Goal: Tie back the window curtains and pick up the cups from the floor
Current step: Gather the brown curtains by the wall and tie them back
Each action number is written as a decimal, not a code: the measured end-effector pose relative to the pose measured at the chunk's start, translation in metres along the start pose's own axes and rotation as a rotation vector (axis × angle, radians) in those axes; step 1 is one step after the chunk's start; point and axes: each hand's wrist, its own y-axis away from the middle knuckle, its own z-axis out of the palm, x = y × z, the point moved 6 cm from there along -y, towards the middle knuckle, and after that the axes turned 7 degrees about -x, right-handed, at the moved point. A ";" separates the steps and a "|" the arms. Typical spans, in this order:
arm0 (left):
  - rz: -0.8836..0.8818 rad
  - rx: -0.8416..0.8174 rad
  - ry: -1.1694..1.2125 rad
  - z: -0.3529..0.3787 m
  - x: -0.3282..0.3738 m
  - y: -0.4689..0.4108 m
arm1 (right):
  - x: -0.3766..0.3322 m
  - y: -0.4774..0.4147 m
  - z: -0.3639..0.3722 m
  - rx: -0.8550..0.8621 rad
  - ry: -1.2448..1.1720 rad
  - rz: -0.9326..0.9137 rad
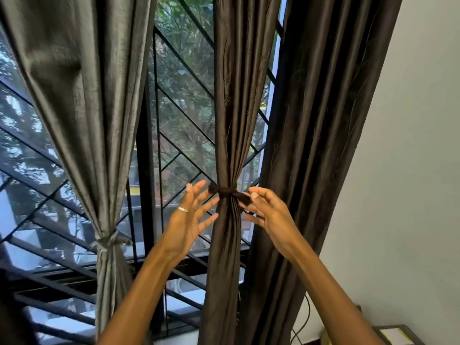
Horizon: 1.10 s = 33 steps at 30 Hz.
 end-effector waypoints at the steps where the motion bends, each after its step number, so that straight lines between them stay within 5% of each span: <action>1: 0.007 -0.001 0.013 -0.001 -0.005 -0.002 | 0.001 0.001 -0.001 0.004 0.002 0.004; 10: -0.074 -0.040 -0.006 0.022 -0.049 -0.012 | 0.016 0.006 -0.030 0.074 0.079 0.024; 19: -0.121 0.053 -0.123 0.078 -0.068 -0.047 | 0.012 0.001 -0.124 0.482 0.689 -0.197; 27: -0.109 0.272 -0.348 0.124 -0.087 -0.069 | 0.015 -0.031 -0.134 0.427 0.979 -0.222; 33: -0.099 0.359 -0.551 0.123 -0.087 -0.056 | 0.021 -0.038 -0.114 0.336 0.895 -0.304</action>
